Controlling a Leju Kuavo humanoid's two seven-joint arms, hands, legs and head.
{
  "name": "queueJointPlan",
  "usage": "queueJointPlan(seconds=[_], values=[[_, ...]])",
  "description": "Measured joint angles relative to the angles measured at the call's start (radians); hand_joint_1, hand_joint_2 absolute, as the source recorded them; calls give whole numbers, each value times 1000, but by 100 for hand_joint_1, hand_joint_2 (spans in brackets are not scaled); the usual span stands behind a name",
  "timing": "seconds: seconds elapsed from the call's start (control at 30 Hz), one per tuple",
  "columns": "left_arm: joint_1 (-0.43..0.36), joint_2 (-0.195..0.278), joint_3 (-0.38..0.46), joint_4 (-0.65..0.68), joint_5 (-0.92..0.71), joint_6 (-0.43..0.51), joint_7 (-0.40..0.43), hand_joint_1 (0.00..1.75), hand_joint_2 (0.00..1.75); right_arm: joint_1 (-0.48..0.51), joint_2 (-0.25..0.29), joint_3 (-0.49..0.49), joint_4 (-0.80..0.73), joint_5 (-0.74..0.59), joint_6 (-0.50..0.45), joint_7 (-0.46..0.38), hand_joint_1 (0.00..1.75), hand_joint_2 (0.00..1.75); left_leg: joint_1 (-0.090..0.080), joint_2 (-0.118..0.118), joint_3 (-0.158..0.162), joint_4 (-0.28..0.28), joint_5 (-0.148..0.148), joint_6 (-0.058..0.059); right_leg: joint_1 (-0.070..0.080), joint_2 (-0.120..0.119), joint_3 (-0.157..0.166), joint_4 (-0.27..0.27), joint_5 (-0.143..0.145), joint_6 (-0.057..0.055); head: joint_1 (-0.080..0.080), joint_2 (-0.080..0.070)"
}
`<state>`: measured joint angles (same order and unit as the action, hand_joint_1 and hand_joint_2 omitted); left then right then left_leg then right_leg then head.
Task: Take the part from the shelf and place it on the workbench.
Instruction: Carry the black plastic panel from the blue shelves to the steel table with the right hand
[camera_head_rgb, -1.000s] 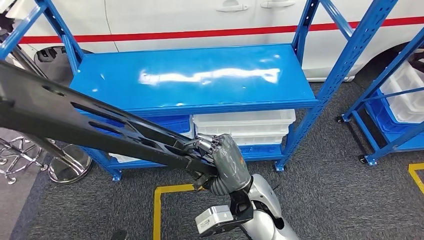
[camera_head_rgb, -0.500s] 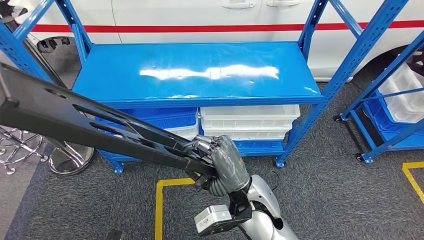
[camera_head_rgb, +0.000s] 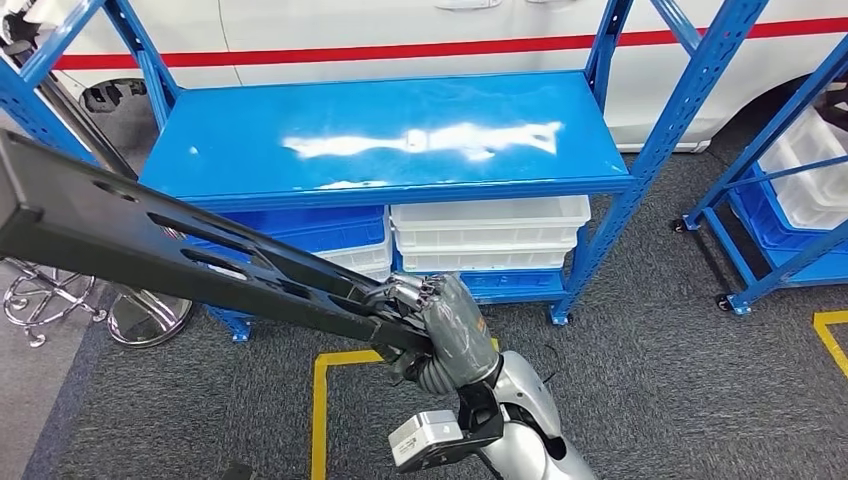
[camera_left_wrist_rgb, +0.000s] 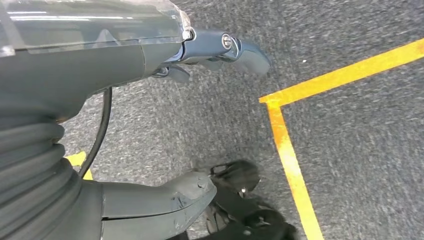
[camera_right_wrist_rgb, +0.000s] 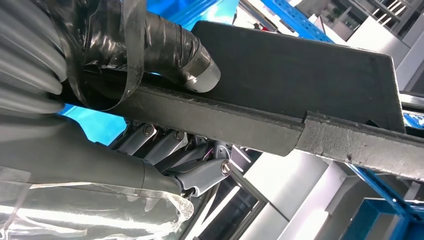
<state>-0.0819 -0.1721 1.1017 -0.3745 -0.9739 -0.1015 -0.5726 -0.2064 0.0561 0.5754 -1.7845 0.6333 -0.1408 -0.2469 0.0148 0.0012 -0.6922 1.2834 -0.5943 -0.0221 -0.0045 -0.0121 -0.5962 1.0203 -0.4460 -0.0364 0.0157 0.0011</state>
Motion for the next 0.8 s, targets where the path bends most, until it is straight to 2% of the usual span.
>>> queueJointPlan(seconds=[0.03, 0.1, 0.17, 0.2, 0.3, 0.33, 0.37, 0.47, 0.5, 0.53, 0.57, 0.63, 0.7, 0.73, 0.8], values=[[1, 1, 0, 0, 0, 0, 0, 0, 175, 0, 0, 0, 1, 0, 0, 0, 175, 175, 1, 0, 12, -9, 12, -2, 0, 0, -6, 5, 1, 1, 0, 0], [2, 2, 0, 0, 0, 0, 0, 0, 175, 0, 0, 1, 1, -1, -1, 0, 175, 175, 3, 0, 85, -132, 66, -1, -1, 0, -14, 15, 3, 4, 0, 0], [0, 3, 0, 0, 0, 0, 0, 0, 175, -1, 1, 1, 1, -1, -1, 0, 175, 175, 0, -1, 144, -240, 95, 6, 2, 1, -22, 22, 7, 12, 0, 0], [0, 3, 0, 1, 0, 0, 0, 0, 175, -2, 1, 1, 1, -2, -1, 0, 175, 175, -2, -2, 152, -260, 97, 12, 3, 1, -25, 24, 10, 18, 0, 0], [3, 3, 0, 1, 0, 0, 0, 0, 175, -2, 2, 1, 1, -2, -1, 1, 175, 175, -3, -2, 146, -266, 113, 34, 3, 3, -31, 25, 17, 38, 0, 0], [3, 3, 0, 1, 0, 0, 1, 0, 175, -3, 2, 1, 1, -2, -1, 1, 175, 175, -1, -1, 143, -270, 120, 42, 3, 4, -36, 35, 5, 43, 0, 0], [2, 3, 0, 1, 0, 0, 1, 0, 175, -3, 2, 1, 1, -3, -1, 1, 175, 175, 1, 1, 138, -274, 128, 50, 2, 6, -47, 65, -22, 47, 0, 0], [2, 4, 0, 1, 0, 0, 1, 0, 175, -2, 1, 1, 2, -4, -1, 2, 175, 175, 1, 4, 111, -271, 147, 60, -3, 8, -114, 251, -143, 55, 0, 0], [2, 4, 1, 1, 0, 0, 1, 0, 175, -2, 0, 1, 3, -4, -1, 2, 175, 175, 0, 5, 100, -268, 153, 59, -4, 8, -128, 298, -164, 57, 0, 0], [3, 4, 1, 2, 0, 0, 2, 0, 175, -2, 0, 1, 4, -5, -1, 2, 175, 175, 0, 5, 90, -265, 158, 58, -5, 8, -123, 311, -167, 58, 0, 0], [3, 4, 1, 2, 0, 0, 2, 0, 175, -1, 0, 1, 6, -5, -1, 2, 175, 175, 0, 5, 82, -262, 163, 56, -6, 8, -102, 291, -155, 57, 0, 0], [4, 4, 1, 2, 0, 1, 2, 0, 175, -2, 0, 1, 7, -7, -2, 2, 175, 175, 0, 4, 70, -257, 171, 50, -8, 8, -12, 153, -107, 53, 0, 0], [4, 4, 1, 3, -1, 1, 2, 0, 175, -4, 0, 2, 8, -8, -2, 1, 175, 175, -2, 4, 61, -253, 180, 39, -4, 9, 52, 40, -76, 47, 0, 0], [3, 4, 1, 3, -1, 2, 2, 0, 175, -5, 0, 2, 8, -9, -2, 1, 175, 175, -3, 4, 58, -253, 185, 32, -1, 10, 59, 21, -73, 42, 0, 0], [4, 4, 1, 3, -1, 4, 2, 0, 175, -6, 0, 4, 8, -10, -2, 1, 175, 175, -2, 4, 53, -256, 197, 18, 2, 11, 50, 21, -59, 29, 0, 0]])
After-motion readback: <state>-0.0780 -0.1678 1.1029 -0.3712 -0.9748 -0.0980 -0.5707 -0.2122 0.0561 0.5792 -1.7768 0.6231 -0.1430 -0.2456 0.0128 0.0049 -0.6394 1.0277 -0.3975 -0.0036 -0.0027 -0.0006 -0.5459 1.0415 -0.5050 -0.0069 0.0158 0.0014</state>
